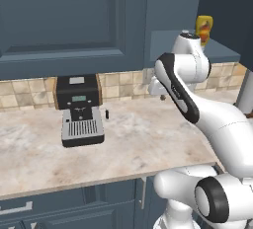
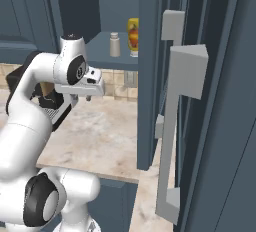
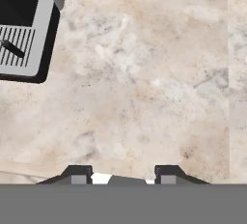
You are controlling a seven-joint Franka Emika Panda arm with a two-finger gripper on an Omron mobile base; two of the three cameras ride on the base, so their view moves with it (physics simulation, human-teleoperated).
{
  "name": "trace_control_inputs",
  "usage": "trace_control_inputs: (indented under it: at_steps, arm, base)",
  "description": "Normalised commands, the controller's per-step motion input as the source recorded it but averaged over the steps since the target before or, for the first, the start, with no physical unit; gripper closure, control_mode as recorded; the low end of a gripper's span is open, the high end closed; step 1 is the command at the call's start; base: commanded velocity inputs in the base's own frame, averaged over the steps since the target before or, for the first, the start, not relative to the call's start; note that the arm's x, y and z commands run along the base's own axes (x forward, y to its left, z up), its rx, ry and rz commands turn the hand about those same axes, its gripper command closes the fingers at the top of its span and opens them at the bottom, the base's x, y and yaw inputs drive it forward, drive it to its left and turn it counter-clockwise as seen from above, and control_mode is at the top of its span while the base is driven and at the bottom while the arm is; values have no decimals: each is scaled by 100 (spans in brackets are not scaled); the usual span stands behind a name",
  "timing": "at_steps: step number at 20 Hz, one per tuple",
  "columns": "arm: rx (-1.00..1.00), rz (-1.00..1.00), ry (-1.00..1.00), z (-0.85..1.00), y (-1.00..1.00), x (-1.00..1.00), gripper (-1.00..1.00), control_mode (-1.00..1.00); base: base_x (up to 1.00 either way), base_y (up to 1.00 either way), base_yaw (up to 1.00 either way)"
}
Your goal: Take 2 condiments from the cabinet and move them on the counter near the stove.Make sure the condiments are lined up with each other, next to each other.
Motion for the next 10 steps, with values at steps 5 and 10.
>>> trace_control_inputs:
  at_steps: [5, 10]
  arm:
    - [0, -3, -5, 0, -4, -10, -100, -100]
    - [0, -9, -23, 21, -13, -5, -100, -100]
  base:
    - [0, 0, 0]
    - [0, 0, 0]
